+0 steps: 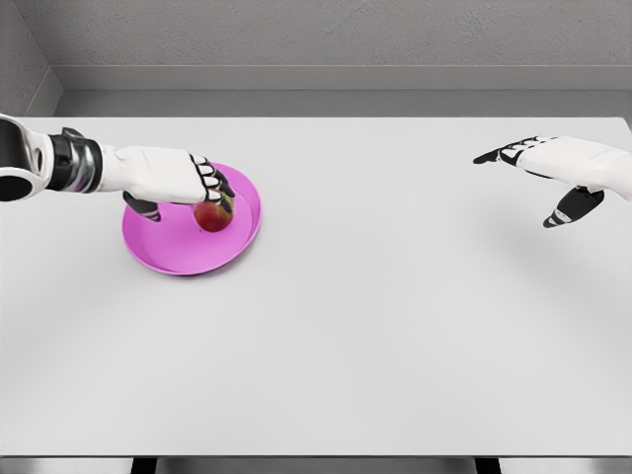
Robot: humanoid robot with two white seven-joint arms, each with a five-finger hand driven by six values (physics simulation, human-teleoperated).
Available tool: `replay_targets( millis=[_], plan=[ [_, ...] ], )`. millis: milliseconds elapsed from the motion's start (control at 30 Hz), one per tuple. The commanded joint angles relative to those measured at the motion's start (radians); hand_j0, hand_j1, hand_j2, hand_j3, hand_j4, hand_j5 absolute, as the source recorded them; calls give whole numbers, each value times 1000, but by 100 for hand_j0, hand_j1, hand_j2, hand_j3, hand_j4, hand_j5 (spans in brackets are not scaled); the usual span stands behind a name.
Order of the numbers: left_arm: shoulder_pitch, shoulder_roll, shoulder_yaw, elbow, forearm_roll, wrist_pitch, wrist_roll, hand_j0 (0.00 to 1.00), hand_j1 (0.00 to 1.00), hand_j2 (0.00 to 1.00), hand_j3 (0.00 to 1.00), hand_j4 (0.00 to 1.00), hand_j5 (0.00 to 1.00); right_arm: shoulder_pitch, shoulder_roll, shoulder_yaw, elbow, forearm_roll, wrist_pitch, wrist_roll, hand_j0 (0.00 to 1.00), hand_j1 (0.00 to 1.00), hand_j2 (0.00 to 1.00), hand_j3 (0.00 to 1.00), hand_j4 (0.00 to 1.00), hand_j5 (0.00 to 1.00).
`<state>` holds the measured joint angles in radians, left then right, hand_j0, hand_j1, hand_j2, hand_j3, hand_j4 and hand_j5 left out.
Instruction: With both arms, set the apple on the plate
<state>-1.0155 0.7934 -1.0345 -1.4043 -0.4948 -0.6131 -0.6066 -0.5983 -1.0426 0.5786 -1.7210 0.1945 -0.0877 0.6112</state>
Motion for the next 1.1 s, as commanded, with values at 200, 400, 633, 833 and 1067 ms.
replay_targets(
  millis=[200, 400, 633, 833, 1067],
  plan=[
    [74, 99, 80, 8, 304, 2, 4, 100, 100, 100, 100, 100, 100, 0, -2, 0, 0, -1, 0, 0, 100, 100, 100, 100, 100, 100],
    [101, 136, 110, 87, 496, 2, 25, 100, 100, 100, 100, 100, 100, 0, -2, 0, 0, -1, 0, 0, 100, 100, 100, 100, 100, 100],
    [213, 208, 215, 143, 505, 2, 22, 100, 100, 100, 100, 100, 100, 2, -2, 0, 0, -1, 0, 0, 100, 100, 100, 100, 100, 100],
    [252, 208, 232, 200, 510, 2, 22, 100, 100, 100, 100, 100, 100, 0, -2, 0, 0, -1, 0, 0, 100, 100, 100, 100, 100, 100],
    [252, 204, 234, 199, 507, 2, 16, 100, 100, 100, 100, 100, 100, 0, -2, 0, 0, -1, 0, 0, 100, 100, 100, 100, 100, 100]
  ],
)
